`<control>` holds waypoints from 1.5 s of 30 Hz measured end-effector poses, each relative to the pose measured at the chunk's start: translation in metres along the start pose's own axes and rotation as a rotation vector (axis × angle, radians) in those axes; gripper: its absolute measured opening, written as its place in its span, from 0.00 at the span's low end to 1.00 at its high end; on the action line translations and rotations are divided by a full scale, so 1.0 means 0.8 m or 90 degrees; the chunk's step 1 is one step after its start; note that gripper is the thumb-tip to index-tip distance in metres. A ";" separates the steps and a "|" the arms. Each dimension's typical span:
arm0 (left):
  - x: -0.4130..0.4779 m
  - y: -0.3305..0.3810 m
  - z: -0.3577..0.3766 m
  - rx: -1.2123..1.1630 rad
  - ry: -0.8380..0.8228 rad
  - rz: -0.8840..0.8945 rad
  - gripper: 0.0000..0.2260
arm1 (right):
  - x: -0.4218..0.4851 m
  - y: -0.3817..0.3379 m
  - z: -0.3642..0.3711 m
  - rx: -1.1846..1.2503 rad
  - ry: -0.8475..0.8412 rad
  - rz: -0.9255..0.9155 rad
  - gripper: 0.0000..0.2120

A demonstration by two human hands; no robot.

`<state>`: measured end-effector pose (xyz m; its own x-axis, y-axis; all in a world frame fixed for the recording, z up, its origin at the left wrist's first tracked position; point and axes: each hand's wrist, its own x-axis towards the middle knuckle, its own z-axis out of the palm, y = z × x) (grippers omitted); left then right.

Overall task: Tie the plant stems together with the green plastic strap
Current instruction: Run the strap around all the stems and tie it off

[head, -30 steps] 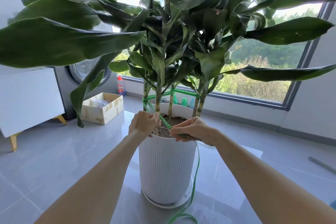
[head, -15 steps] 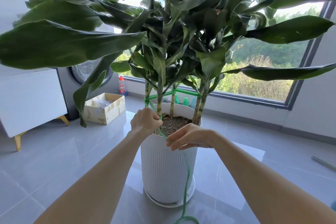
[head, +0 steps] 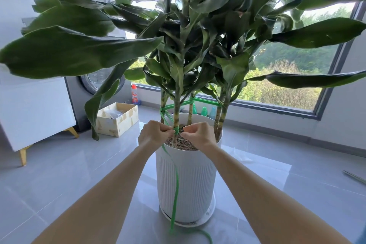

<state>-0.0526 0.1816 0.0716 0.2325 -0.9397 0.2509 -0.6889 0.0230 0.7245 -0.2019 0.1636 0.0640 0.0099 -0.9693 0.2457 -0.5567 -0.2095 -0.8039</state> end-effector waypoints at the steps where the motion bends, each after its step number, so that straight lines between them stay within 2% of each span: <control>1: 0.000 -0.001 -0.001 -0.007 -0.007 -0.001 0.07 | -0.001 -0.002 0.005 -0.010 0.008 -0.005 0.07; 3: 0.000 -0.003 -0.002 -0.005 -0.011 0.011 0.07 | -0.001 -0.003 0.016 -0.027 0.012 -0.011 0.05; 9: -0.003 0.000 -0.005 0.070 -0.009 0.040 0.07 | 0.006 0.000 0.026 -0.076 0.018 -0.048 0.07; 13: -0.003 -0.005 -0.007 0.065 -0.025 0.027 0.06 | 0.010 0.000 0.028 -0.039 0.004 -0.056 0.08; 24: 0.000 -0.010 -0.012 -0.106 -0.109 -0.019 0.08 | 0.015 0.006 0.033 -0.016 0.002 -0.073 0.08; 31: 0.010 -0.014 -0.022 -0.139 -0.151 -0.020 0.08 | 0.016 0.009 0.033 0.024 0.001 -0.073 0.09; 45: 0.036 -0.024 -0.005 -0.066 -0.048 0.040 0.05 | 0.017 0.011 0.027 0.080 -0.003 -0.092 0.10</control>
<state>-0.0298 0.1557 0.0671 0.1358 -0.9581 0.2524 -0.6251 0.1148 0.7720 -0.1892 0.1458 0.0485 0.0865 -0.9286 0.3610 -0.4410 -0.3606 -0.8219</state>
